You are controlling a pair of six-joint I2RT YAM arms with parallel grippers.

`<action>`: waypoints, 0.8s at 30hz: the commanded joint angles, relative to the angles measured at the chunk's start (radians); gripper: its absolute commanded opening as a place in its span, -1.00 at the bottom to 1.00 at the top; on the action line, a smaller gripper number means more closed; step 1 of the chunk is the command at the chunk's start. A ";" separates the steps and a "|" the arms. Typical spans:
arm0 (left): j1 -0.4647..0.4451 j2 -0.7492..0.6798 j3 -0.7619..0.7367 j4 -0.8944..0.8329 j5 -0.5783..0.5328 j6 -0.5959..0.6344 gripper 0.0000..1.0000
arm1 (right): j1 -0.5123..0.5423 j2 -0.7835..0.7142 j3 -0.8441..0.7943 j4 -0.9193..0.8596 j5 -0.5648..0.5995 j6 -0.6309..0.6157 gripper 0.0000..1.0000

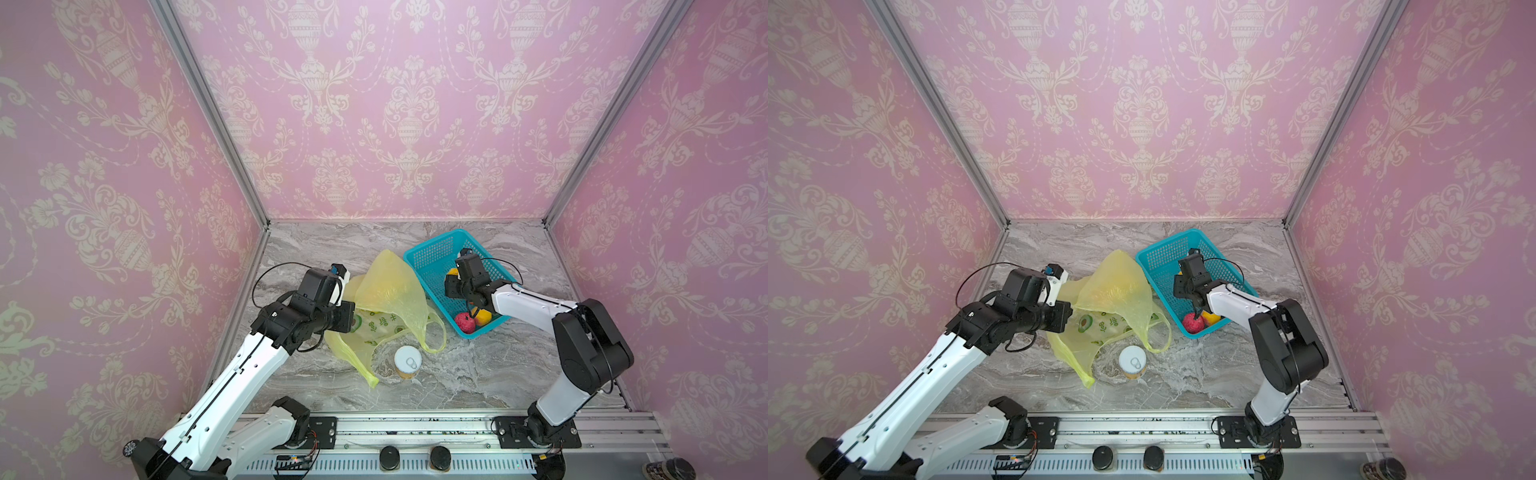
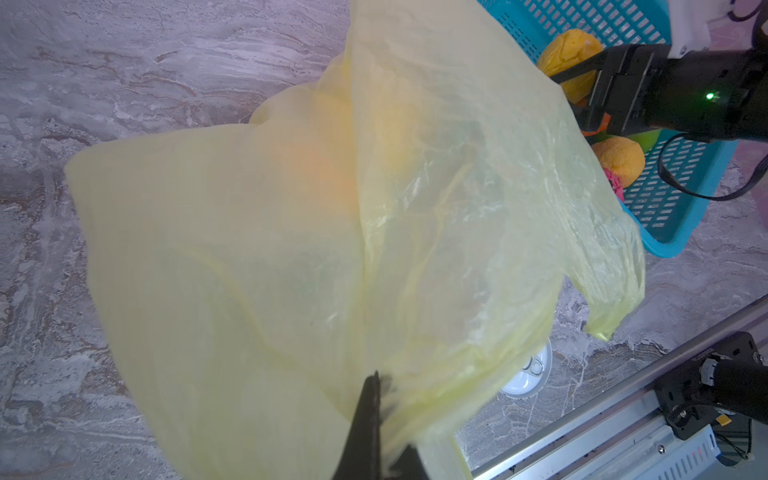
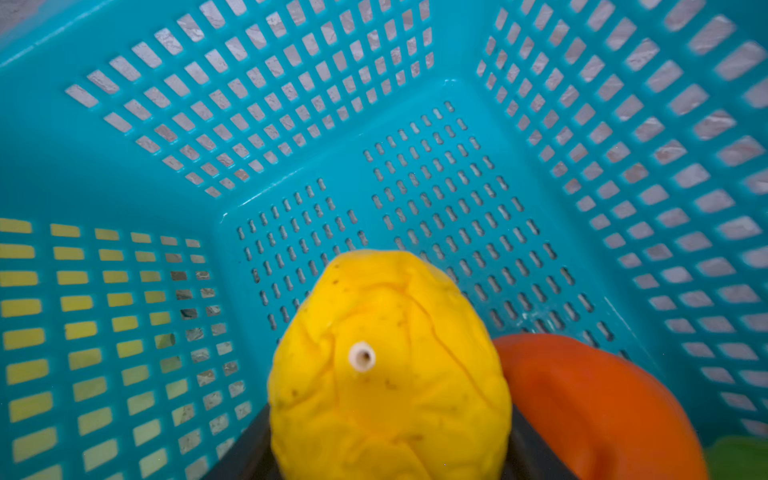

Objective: Untie the knot of the plastic bag and take out the fruit
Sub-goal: 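Lower the lemon into the teal basket and open the right gripper, then move the right gripper back to the bag mouth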

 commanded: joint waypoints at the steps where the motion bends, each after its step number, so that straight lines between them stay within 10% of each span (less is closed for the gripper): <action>1: 0.008 0.001 0.002 -0.024 -0.006 -0.001 -1.00 | -0.002 0.058 0.069 -0.070 -0.025 -0.003 -0.48; 17: 0.008 0.010 0.003 -0.027 -0.001 0.001 -1.00 | 0.020 -0.332 -0.226 0.151 -0.016 -0.004 0.81; 24: 0.008 0.010 0.001 -0.025 0.000 0.001 -1.00 | 0.218 -0.629 -0.322 0.181 0.070 -0.150 0.78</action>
